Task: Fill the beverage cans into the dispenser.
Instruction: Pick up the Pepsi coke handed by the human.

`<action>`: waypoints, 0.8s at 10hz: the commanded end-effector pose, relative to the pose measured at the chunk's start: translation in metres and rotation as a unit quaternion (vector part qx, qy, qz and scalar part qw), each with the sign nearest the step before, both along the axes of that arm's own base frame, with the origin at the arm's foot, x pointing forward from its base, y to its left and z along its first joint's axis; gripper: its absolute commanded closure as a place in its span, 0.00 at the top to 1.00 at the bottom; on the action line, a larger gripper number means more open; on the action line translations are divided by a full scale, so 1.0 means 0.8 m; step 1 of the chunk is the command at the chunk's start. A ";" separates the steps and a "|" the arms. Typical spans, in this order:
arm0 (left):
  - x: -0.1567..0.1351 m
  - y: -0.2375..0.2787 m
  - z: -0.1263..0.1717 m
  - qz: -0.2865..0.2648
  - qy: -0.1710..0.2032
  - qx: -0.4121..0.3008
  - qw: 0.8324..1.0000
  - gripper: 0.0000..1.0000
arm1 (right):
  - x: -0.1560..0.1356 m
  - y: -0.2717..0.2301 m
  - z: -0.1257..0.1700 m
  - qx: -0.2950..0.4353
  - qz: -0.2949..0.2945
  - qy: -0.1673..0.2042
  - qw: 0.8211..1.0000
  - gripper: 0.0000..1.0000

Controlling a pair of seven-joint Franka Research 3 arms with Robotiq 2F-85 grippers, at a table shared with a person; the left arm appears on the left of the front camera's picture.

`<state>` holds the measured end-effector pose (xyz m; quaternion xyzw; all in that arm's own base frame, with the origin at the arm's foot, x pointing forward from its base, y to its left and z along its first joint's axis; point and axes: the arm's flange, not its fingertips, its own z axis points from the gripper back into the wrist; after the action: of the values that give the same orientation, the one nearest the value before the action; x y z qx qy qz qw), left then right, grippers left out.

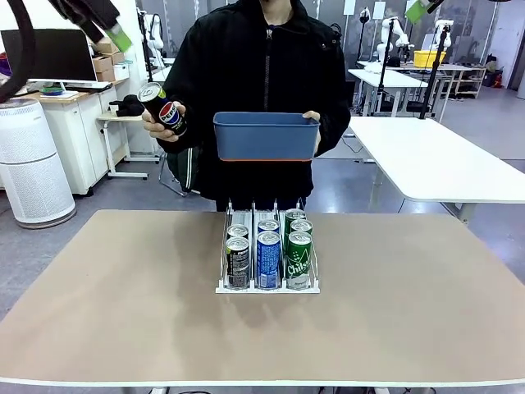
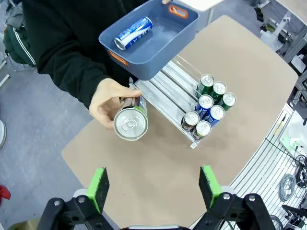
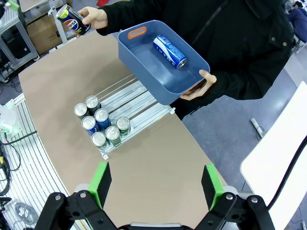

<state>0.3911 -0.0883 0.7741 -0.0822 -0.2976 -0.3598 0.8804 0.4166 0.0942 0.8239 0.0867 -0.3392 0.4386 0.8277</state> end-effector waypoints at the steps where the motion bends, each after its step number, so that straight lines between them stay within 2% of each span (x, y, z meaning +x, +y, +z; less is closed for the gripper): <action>1: 0.010 -0.002 -0.011 0.003 0.015 0.013 1.000 1.00 | -0.001 -0.001 -0.001 0.002 -0.003 0.002 1.000 1.00; 2: 0.022 -0.017 -0.027 0.032 0.022 -0.005 0.999 1.00 | -0.001 -0.001 -0.001 0.002 -0.003 0.002 1.000 1.00; 4: 0.041 -0.024 -0.052 0.046 0.023 0.005 0.999 1.00 | -0.001 -0.001 -0.001 0.002 -0.003 0.002 1.000 1.00; 6: 0.063 -0.032 -0.067 0.048 -0.011 0.011 0.999 1.00 | -0.001 -0.001 -0.001 0.002 -0.003 0.002 1.000 1.00; 8: 0.066 -0.035 -0.072 0.022 -0.024 0.017 0.999 1.00 | -0.001 -0.001 -0.001 0.002 -0.003 0.002 1.000 1.00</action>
<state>0.4462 -0.1171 0.7229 -0.0679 -0.3073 -0.3353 0.8880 0.4168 0.0944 0.8238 0.0867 -0.3390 0.4387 0.8277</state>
